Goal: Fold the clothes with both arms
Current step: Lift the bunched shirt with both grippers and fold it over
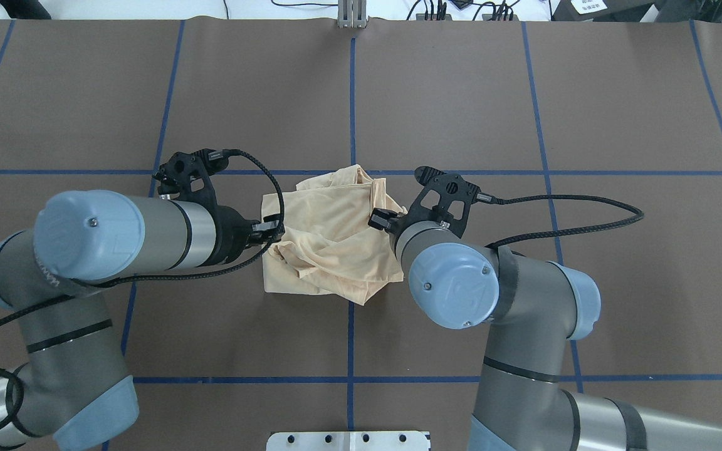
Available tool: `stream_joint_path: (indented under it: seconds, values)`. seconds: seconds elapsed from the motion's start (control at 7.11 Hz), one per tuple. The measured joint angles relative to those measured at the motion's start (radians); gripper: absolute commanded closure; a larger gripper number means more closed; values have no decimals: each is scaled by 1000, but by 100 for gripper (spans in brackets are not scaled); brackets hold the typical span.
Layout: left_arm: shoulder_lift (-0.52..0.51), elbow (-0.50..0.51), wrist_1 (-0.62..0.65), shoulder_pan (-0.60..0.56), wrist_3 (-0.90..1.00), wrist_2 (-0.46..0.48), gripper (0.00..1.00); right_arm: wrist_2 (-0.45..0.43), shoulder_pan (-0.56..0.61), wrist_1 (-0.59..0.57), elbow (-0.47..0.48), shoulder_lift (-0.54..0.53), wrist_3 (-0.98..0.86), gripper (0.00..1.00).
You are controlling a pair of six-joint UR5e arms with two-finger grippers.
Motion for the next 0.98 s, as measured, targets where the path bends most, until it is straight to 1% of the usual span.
stream_joint_path:
  seconds: [0.42,0.56,0.7,0.98]
  values:
    - [-60,180,-9,-76,83,3,100,2,57,9,-192,113,-19,100]
    - [-72,227,-18,-85,97,3,94,3,69,11,-238,134,-31,100]
    - [-83,277,-41,-91,104,4,1,3,75,13,-270,143,-47,1]
    - [-93,337,-91,-97,138,31,0,19,87,36,-310,157,-79,0]
